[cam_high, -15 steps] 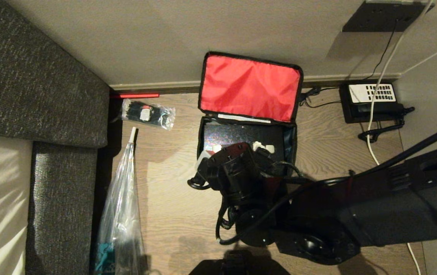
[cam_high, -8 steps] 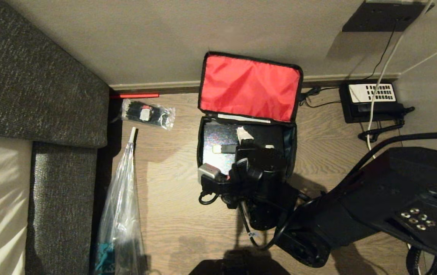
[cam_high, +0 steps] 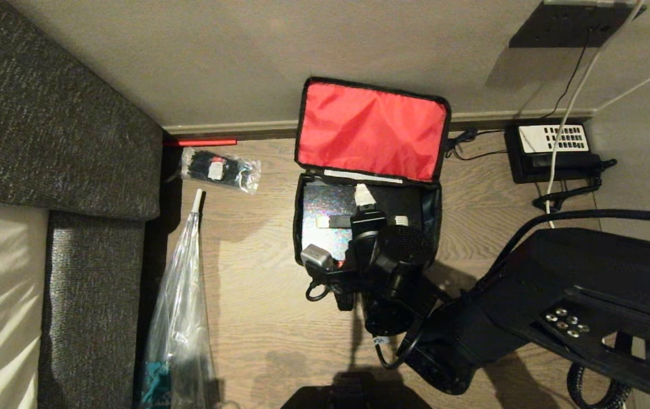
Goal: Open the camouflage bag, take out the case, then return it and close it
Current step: Grip the handle
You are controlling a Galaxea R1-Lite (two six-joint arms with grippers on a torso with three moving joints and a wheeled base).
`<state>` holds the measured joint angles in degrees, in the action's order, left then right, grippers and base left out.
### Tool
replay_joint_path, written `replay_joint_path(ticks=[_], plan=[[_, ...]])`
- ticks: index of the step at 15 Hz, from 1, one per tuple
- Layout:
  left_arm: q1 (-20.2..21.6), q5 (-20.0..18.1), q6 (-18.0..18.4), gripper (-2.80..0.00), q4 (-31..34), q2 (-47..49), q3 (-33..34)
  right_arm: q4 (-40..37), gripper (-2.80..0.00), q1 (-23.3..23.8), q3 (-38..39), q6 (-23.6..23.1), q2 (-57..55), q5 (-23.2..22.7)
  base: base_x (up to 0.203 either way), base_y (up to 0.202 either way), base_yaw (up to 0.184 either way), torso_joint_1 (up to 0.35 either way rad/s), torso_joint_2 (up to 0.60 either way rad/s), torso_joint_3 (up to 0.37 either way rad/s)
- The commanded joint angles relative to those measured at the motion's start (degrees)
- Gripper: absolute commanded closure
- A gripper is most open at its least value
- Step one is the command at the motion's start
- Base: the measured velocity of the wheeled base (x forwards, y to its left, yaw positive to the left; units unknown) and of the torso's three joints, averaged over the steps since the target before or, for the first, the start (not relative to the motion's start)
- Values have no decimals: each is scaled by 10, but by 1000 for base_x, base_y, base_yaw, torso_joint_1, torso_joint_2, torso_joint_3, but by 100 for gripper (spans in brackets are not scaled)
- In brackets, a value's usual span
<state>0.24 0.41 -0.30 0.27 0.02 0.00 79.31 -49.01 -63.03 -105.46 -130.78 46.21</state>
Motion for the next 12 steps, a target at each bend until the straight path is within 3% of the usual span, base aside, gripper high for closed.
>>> replay_joint_path(ticks=[1, 3, 5, 6, 10, 12], plan=[[0, 0, 0, 0, 0, 0, 2, 4, -280, -1, -16, 8, -27, 54, 0, 0, 0, 0, 0, 0], [0, 0, 0, 0, 0, 0, 2, 4, -280, -5, -41, 26, -44, 103, 0, 0, 0, 0, 0, 0], [0, 0, 0, 0, 0, 0, 2, -2, -280, -9, -72, 85, -63, 174, 0, 0, 0, 0, 0, 0], [0, 0, 0, 0, 0, 0, 2, -4, -280, -11, -77, 109, -75, 186, 0, 0, 0, 0, 0, 0], [0, 0, 0, 0, 0, 0, 2, -8, -280, -9, -75, 228, -102, 186, 0, 0, 0, 0, 0, 0], [0, 0, 0, 0, 0, 0, 2, -12, -280, -1, -82, 260, -110, 174, 0, 0, 0, 0, 0, 0]])
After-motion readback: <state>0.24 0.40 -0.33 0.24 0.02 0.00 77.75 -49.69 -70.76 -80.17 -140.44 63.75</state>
